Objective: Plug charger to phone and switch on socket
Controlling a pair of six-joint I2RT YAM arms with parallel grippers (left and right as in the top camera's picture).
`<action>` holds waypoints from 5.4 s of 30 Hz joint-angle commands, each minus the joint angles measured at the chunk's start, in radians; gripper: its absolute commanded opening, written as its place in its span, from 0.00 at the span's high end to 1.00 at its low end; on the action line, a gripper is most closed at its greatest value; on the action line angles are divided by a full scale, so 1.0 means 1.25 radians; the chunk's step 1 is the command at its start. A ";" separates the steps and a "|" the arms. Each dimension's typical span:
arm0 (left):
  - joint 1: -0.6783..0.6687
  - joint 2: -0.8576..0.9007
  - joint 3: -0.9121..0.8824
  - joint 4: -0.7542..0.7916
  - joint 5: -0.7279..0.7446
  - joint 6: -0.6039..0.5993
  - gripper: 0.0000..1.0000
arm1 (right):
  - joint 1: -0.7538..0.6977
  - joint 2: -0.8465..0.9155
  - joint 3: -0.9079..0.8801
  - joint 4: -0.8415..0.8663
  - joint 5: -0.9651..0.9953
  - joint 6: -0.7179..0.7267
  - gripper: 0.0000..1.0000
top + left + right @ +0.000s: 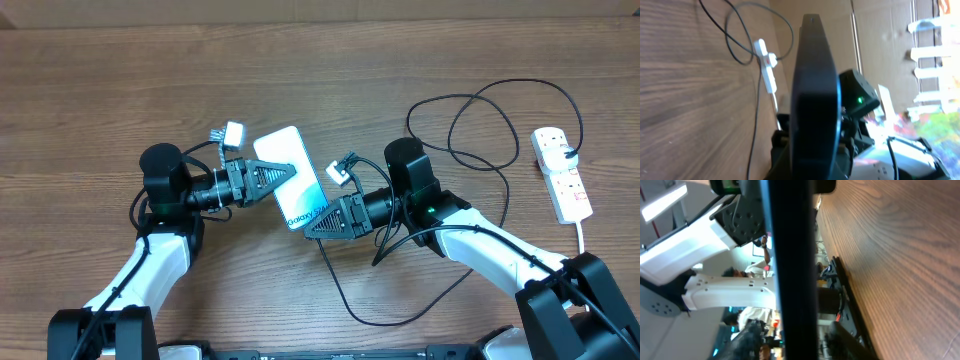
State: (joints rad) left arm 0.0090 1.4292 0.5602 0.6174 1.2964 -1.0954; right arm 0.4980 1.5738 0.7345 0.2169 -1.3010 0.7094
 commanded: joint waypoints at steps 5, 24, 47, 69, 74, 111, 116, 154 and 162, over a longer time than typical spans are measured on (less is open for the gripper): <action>0.025 -0.008 -0.003 -0.020 -0.128 0.016 0.96 | -0.014 -0.011 0.015 -0.004 0.028 -0.119 0.34; -0.077 -0.008 0.062 -0.454 -0.305 0.194 0.96 | -0.148 -0.012 0.015 -0.195 0.540 -0.219 0.01; -0.188 -0.008 0.544 -1.187 -0.520 0.630 0.96 | -0.264 -0.488 0.016 -0.498 0.555 -0.342 0.00; -0.192 0.375 0.544 -1.141 -0.447 0.824 0.96 | -0.264 -0.794 0.016 -0.765 0.730 -0.344 0.00; -0.191 0.440 0.544 -1.141 -0.460 0.841 0.96 | -0.264 -0.794 0.016 -0.803 0.751 -0.344 0.00; -0.191 0.463 0.513 -1.108 -0.688 0.752 0.92 | -0.264 -0.791 0.015 -0.891 0.768 -0.338 0.00; -0.191 0.463 0.459 -1.064 -0.687 0.733 0.90 | -0.264 -0.791 0.015 -0.898 0.768 -0.338 0.00; -0.191 0.463 0.391 -1.038 -0.734 0.696 0.67 | -0.264 -0.791 0.015 -0.902 0.784 -0.338 0.00; -0.191 0.463 0.391 -1.039 -0.750 0.672 0.60 | -0.264 -0.791 0.015 -0.899 0.784 -0.338 0.00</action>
State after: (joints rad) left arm -0.2344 1.9411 1.1030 -0.6582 0.5972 -0.2234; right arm 0.1699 0.5854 0.7403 -0.9127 -0.3328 0.2874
